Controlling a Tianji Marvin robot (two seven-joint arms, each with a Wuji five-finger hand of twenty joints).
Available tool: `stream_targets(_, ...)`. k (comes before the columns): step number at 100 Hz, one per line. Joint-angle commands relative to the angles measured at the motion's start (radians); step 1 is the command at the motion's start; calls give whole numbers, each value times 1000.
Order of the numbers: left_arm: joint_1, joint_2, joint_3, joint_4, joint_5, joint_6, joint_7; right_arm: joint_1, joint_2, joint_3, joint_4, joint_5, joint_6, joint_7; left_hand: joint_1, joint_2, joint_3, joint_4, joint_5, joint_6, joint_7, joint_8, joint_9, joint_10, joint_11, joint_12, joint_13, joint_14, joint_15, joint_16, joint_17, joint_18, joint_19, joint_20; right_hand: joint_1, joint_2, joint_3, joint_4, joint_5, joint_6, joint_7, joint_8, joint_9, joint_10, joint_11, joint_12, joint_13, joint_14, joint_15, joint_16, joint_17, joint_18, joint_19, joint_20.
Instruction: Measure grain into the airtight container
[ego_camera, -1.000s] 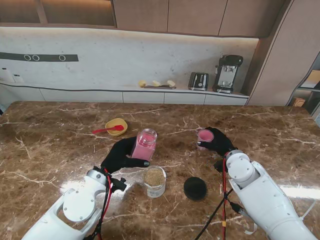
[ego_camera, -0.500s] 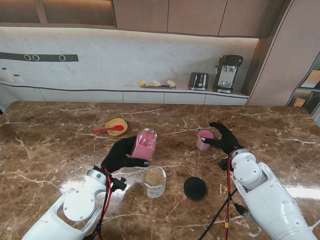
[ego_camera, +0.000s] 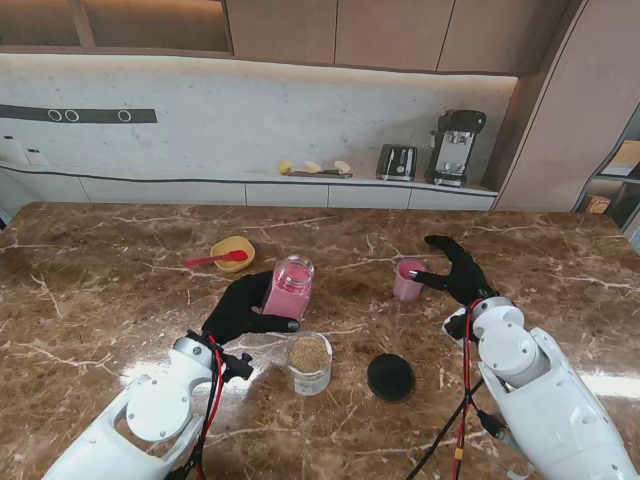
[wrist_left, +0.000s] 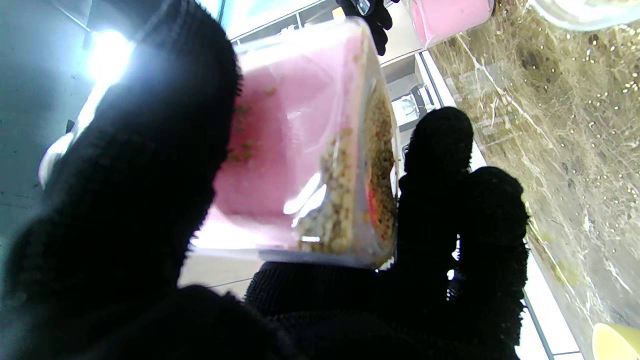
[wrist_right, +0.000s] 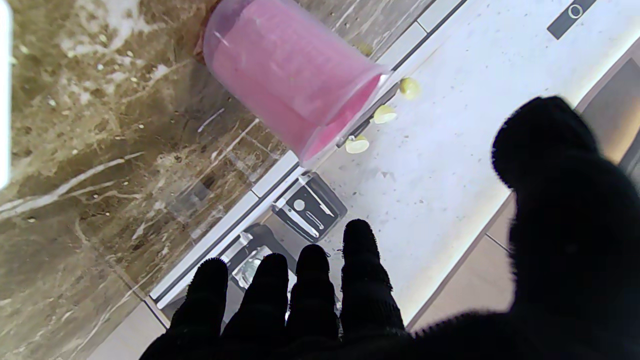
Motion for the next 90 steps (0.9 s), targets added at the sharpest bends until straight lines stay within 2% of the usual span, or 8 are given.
stream_targets(1,6,-2,0,0,4,-2,3,-21,4,6,-20,-6,-11,12,190,310,184,35,188,-232,243,22,95,-67,96,39,17,-47,36,11,-19,-34,41,30,-43,-4,7,30,-21,-17,-24,-3,-12,-4,1,21,-23,-6,9,23,-13,-5,13,24)
stream_targets(15,6,-2,1,0,5,-7,4,-45,6,18,-55,-15,-29,6,191,310,183,35,188,-231,241,20,95,-69,96,40,16,-44,36,12,-20,-34,41,31,-43,-5,8,30,-15,-27,-23,-3,-9,-3,11,20,-16,0,20,28,-15,-4,26,38)
stream_targets(25,5,-2,0,2,7,-11,3,-67,10,31,-87,-30,-36,11,191,311,183,36,188,-233,241,20,94,-69,96,39,16,-45,36,12,-20,-35,42,32,-44,-6,9,30,-9,-22,-24,-6,-6,1,49,14,-4,12,83,36,-32,0,83,104)
stream_targets(48,7,-2,1,3,10,-15,8,-135,28,84,-178,-132,-57,19,191,309,184,36,190,-232,242,20,96,-67,96,40,15,-43,36,12,-19,-33,42,33,-4,-15,10,35,-1,6,-14,-7,21,5,120,-9,21,42,189,6,-51,20,180,249)
stream_targets(56,7,-2,2,3,9,-18,7,-162,36,108,-212,-163,-62,34,191,309,184,36,192,-231,244,21,95,-67,96,39,16,-46,37,12,-18,-32,42,33,55,-31,19,38,6,6,-9,-8,39,14,129,-14,43,64,208,3,-39,69,190,253)
stream_targets(70,10,-2,2,0,8,-21,7,-207,51,152,-261,-235,-81,69,191,308,184,36,193,-234,244,21,96,-68,96,40,17,-46,37,12,-17,-33,42,33,138,-52,28,32,24,2,-2,-20,75,26,124,-33,72,101,192,-31,-13,110,201,233)
stream_targets(78,22,1,-2,-14,12,-17,4,-238,69,188,-292,-308,-107,116,190,308,184,36,193,-235,245,21,96,-67,96,40,17,-46,37,11,-17,-35,42,33,143,-55,31,29,43,-9,4,-32,99,28,107,-51,98,113,166,-59,15,124,209,209)
stream_targets(90,35,3,-9,-29,22,-14,3,-279,87,229,-337,-346,-125,198,189,308,184,36,193,-236,246,21,97,-71,96,40,17,-47,35,11,-17,-36,41,32,164,-67,48,35,53,-8,4,-44,108,32,94,-60,103,116,141,-81,23,127,213,188)
